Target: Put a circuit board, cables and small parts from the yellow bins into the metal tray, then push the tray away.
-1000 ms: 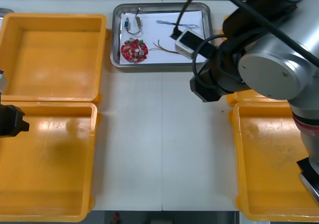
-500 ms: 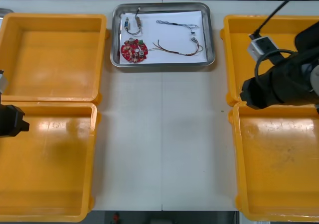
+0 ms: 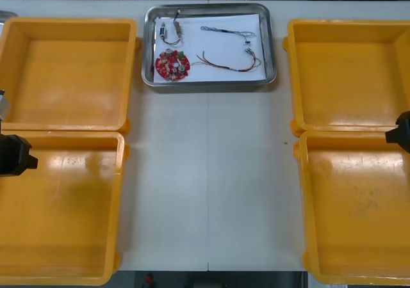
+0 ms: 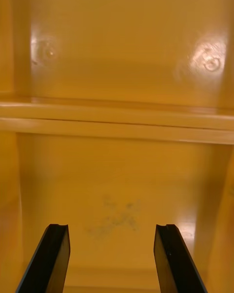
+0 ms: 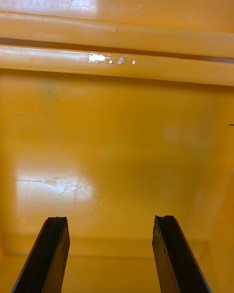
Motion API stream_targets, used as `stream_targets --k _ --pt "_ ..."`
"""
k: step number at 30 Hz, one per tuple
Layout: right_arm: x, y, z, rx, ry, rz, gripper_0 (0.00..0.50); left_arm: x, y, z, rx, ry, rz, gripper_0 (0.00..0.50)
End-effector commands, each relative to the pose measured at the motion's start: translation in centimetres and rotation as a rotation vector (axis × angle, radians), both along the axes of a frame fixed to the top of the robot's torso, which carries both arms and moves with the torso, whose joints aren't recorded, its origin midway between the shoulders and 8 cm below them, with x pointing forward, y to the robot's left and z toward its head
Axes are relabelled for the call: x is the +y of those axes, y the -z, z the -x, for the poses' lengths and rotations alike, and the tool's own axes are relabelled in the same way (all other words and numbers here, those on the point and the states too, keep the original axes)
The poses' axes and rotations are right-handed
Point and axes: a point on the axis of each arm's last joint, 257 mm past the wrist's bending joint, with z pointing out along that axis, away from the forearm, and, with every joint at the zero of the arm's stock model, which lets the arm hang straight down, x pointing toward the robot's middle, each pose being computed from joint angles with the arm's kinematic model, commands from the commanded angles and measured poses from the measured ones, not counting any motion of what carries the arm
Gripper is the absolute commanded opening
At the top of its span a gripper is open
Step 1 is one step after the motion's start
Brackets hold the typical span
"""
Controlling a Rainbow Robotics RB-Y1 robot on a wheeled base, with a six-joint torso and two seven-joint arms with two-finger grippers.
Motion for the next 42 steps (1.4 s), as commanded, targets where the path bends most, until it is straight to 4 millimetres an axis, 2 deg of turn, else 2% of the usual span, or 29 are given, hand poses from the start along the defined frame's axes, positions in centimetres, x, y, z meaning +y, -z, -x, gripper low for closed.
stream_targets --k 1,6,9,23,42 --pt "-2.4 0.0 1.8 0.007 0.057 0.019 0.500 1.5 -1.2 0.5 -0.012 0.083 -0.087 0.500" --pt "-3.6 1.6 3.5 0.052 0.098 0.005 0.500 1.5 -1.2 0.5 -0.012 0.083 -0.087 0.500" --pt "-3.6 1.9 3.9 0.065 0.098 -0.005 0.500 1.5 -1.2 0.5 -0.012 0.083 -0.087 0.500" --pt "-2.8 2.0 4.1 0.074 0.071 -0.030 0.500 1.5 -1.2 0.5 -0.012 0.083 -0.087 0.500" --pt "-2.8 2.0 4.1 0.074 0.071 -0.030 0.500 1.5 -1.2 0.5 -0.012 0.083 -0.087 0.500"
